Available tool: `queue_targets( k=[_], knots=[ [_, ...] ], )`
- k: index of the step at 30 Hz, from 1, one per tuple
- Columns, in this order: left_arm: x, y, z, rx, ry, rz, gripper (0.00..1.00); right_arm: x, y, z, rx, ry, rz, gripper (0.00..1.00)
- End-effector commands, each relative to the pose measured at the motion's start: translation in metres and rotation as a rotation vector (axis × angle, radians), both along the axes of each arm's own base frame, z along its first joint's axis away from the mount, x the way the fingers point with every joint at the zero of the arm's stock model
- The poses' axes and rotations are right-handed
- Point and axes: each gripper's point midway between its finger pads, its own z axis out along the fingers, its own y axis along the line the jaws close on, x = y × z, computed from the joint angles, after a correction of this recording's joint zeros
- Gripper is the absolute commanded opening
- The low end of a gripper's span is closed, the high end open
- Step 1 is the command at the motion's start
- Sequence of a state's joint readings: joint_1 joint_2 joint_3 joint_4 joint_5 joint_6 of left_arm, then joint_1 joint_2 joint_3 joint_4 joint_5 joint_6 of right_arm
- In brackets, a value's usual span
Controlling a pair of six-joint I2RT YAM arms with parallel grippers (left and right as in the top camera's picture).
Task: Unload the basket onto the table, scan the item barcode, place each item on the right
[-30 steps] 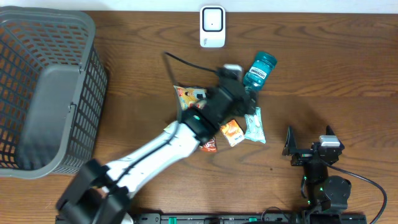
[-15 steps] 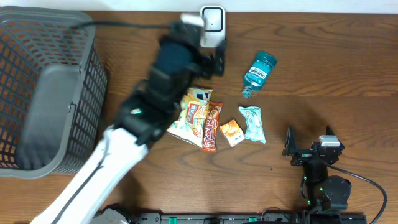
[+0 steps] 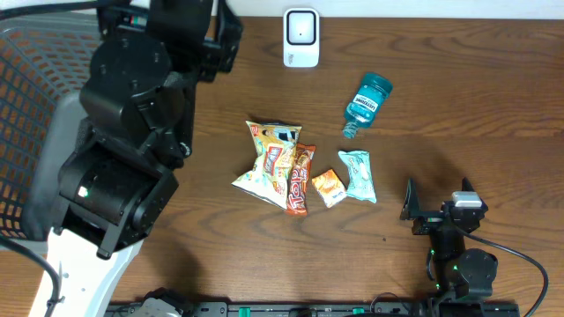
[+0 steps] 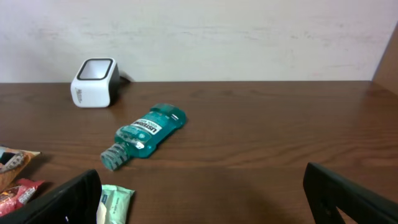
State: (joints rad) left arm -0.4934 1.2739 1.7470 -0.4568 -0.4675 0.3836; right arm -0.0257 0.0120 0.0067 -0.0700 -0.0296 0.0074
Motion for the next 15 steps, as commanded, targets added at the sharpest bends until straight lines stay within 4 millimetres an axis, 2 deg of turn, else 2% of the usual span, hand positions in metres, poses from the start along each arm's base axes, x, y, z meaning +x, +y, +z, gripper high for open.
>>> queue_targets(
  k=[1, 5, 9, 15],
  knots=[
    [-0.008, 0.021, 0.002, 0.08, 0.002, 0.092, 0.98, 0.0, 0.001, -0.001, 0.01, 0.002, 0.003, 0.99],
    [-0.027, 0.029, 0.006, -0.017, -0.008, 0.081, 0.98, 0.0, 0.001, -0.001, 0.01, 0.002, 0.003, 0.99],
    [-0.055, 0.029, 0.012, -0.064, -0.034, -0.005, 0.98, 0.0, 0.001, -0.001, 0.01, 0.002, 0.003, 0.99],
    [-0.098, 0.043, 0.023, -0.105, -0.111, -0.07, 0.98, 0.0, 0.001, -0.001, 0.01, 0.002, 0.003, 0.99]
  ],
)
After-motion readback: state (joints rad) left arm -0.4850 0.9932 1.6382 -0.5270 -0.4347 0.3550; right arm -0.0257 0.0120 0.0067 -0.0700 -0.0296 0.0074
